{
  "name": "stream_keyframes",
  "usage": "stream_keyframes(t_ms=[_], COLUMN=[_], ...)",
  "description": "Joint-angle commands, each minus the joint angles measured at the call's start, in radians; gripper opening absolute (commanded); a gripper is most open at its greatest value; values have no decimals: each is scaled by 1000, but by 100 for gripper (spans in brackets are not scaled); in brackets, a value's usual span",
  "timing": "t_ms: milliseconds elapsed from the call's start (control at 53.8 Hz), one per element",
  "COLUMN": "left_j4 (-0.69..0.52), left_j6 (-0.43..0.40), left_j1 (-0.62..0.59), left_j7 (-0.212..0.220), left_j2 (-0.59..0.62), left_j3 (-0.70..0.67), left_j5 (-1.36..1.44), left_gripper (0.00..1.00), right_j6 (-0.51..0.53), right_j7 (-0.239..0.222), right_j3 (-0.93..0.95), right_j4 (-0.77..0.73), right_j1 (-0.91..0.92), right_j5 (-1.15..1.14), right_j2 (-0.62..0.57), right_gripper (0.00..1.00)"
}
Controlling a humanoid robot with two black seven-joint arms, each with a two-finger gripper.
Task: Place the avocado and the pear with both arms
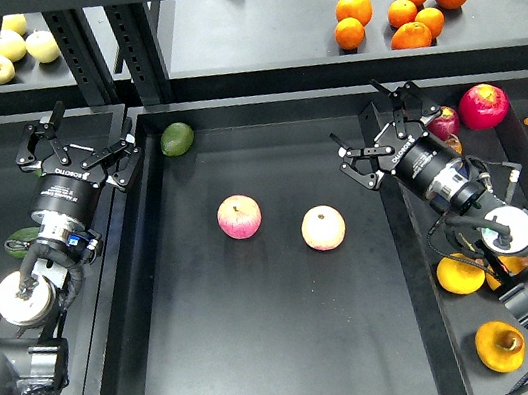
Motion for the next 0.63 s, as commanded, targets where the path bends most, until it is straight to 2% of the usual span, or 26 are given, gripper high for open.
stream_keyframes(t_ms=[0, 613], left_j4=[6, 8], left_j6=[0, 0], left_j1=[0, 0], left_j7=[0, 0], left_j2=[0, 0], left_j3=[8, 17], left_j5=[0, 0], left_gripper=[100, 100], right_j6=[1, -1], right_j7=[0, 0], right_j3=[0, 9], right_j4=[3, 12], right_j1=[2, 5], right_j5=[0, 14], right_j2=[0, 0], right_gripper=[99, 99])
